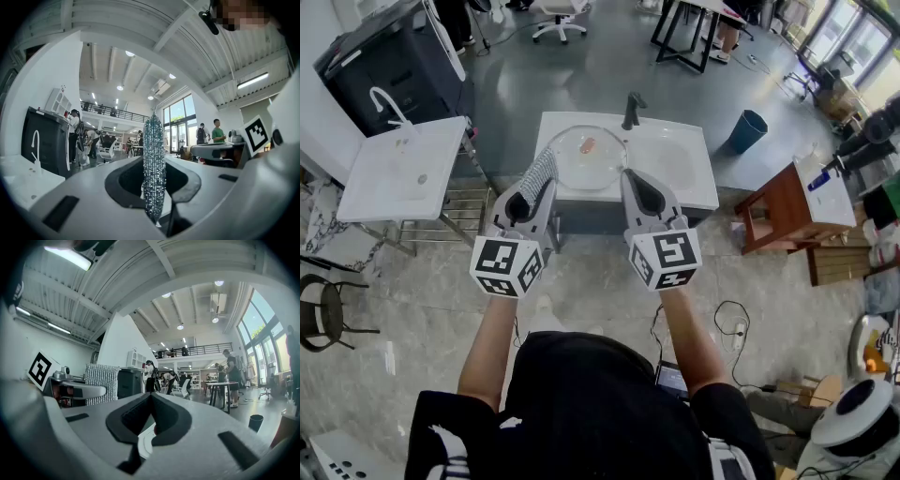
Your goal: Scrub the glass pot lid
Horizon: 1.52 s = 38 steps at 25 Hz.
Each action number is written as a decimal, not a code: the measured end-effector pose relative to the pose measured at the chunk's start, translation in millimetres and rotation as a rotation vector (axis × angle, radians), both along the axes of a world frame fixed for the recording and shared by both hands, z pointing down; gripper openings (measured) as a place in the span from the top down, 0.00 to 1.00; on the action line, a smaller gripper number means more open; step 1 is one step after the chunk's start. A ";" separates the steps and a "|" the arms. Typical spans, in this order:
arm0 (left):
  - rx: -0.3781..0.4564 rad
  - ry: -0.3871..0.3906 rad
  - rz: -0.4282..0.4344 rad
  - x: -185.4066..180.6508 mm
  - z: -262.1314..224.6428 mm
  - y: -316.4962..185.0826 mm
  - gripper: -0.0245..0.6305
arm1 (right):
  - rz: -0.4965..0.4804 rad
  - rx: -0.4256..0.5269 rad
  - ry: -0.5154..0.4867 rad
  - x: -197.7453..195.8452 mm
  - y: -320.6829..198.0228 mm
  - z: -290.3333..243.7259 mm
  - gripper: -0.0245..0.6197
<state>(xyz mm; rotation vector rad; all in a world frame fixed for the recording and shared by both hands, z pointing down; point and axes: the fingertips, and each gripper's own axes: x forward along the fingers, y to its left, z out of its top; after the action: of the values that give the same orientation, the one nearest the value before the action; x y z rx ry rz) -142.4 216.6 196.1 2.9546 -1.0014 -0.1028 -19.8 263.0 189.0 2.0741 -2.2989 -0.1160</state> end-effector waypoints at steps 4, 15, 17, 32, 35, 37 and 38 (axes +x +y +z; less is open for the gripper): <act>-0.002 0.002 0.000 1.3 -0.3 -0.5 0.85 | 0.006 0.015 -0.025 3.9 -1.3 -2.0 0.98; -0.006 0.003 -0.001 9.3 0.2 8.2 0.85 | -0.028 -0.007 0.000 3.5 8.4 8.1 0.98; -0.011 -0.001 -0.003 9.6 3.8 9.4 0.85 | -0.036 -0.014 0.008 3.4 9.7 13.1 0.98; -0.047 -0.005 -0.019 18.7 20.7 -32.9 0.85 | -0.047 -0.053 0.025 18.4 -31.1 31.3 0.98; -0.059 0.003 -0.013 27.9 22.5 -51.9 0.85 | -0.050 -0.063 0.032 25.3 -50.4 34.2 0.98; -0.081 0.021 -0.005 34.8 23.4 -68.2 0.85 | -0.048 -0.071 0.033 31.3 -65.7 36.9 0.98; -0.090 0.027 -0.003 37.9 24.1 -77.9 0.85 | -0.047 -0.075 0.032 34.2 -74.6 38.3 0.98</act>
<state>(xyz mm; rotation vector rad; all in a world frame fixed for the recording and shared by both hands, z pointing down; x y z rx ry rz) -104.6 138.7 220.1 2.8636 -0.9799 -0.0943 14.4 188.3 227.3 1.9692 -2.2966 -0.0632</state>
